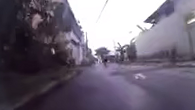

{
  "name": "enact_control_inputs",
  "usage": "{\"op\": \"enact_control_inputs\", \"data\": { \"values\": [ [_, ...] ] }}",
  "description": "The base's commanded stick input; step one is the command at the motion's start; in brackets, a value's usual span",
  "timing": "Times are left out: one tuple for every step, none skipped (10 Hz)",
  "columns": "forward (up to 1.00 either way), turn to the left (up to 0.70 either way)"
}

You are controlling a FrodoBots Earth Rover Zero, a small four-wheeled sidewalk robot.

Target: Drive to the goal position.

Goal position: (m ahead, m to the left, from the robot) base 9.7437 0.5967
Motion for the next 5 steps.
{"op": "enact_control_inputs", "data": {
  "values": [
    [0.70, -0.21],
    [0.70, -0.29],
    [0.70, -0.35],
    [0.70, -0.31],
    [0.70, -0.09]
  ]
}}
